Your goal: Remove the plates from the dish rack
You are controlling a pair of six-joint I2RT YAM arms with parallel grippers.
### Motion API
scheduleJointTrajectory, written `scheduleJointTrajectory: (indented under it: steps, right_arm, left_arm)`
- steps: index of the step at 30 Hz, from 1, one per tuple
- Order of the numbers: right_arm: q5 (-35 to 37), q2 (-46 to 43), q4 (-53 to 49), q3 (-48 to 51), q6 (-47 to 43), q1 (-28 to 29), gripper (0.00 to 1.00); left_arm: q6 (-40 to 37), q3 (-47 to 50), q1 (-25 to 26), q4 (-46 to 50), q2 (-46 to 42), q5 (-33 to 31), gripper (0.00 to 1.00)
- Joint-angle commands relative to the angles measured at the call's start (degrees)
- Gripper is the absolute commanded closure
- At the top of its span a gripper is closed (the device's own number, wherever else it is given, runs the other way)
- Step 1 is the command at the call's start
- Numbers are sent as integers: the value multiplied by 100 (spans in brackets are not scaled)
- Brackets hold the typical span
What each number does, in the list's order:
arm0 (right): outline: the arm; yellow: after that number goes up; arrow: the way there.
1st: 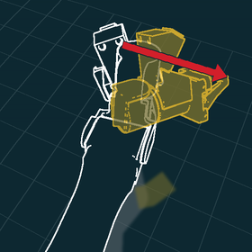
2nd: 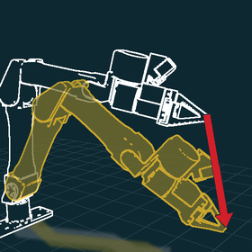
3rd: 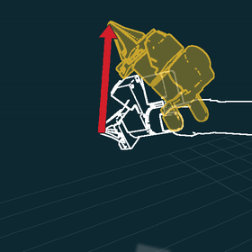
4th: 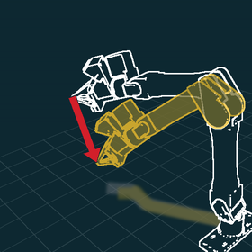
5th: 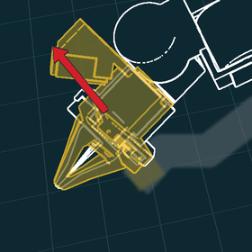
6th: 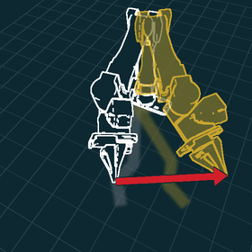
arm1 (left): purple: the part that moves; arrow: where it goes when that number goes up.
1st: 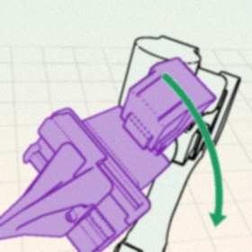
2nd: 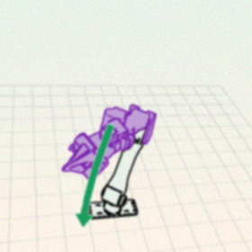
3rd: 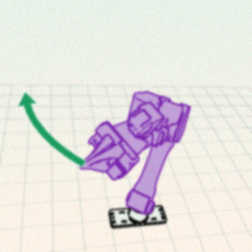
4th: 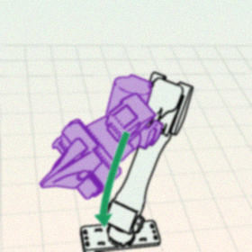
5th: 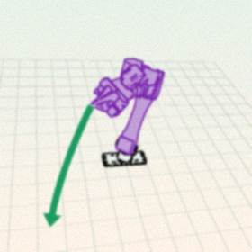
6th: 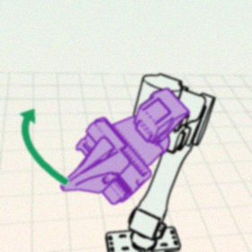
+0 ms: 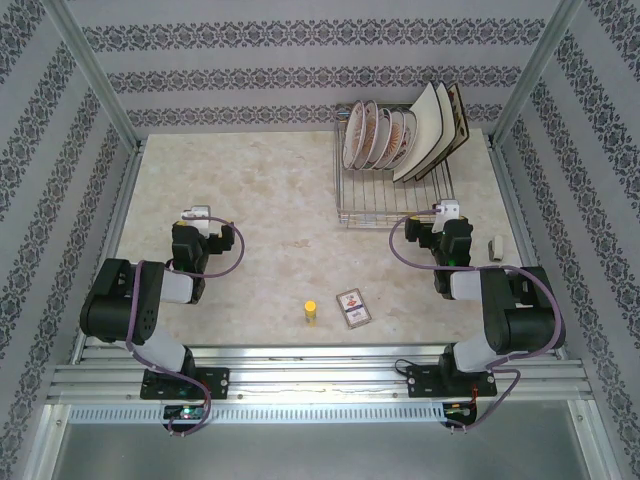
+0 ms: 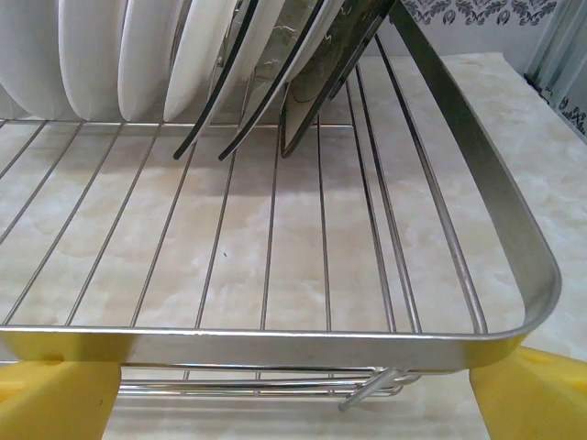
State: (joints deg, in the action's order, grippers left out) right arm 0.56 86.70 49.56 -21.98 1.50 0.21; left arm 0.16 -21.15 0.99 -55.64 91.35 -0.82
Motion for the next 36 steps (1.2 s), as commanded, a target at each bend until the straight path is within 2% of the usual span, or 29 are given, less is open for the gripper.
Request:
scheduleJointTrajectory:
  steps: [1, 30, 34, 36]
  right_arm:
    - [-115, 8, 185, -17, 0, -3, 2]
    - [-60, 1, 181, -26, 55, -12, 2]
    - [-13, -220, -436, -276, 98, -21, 2]
    - [130, -496, -1427, -638, 83, 44, 2]
  left_arm:
    - [-95, -83, -48, 106, -18, 126, 0]
    - [-34, -131, -117, 213, -28, 249, 0]
    - [-1, -236, -109, 785, -457, 99, 0]
    - [-28, -291, -115, 1180, -761, 82, 0]
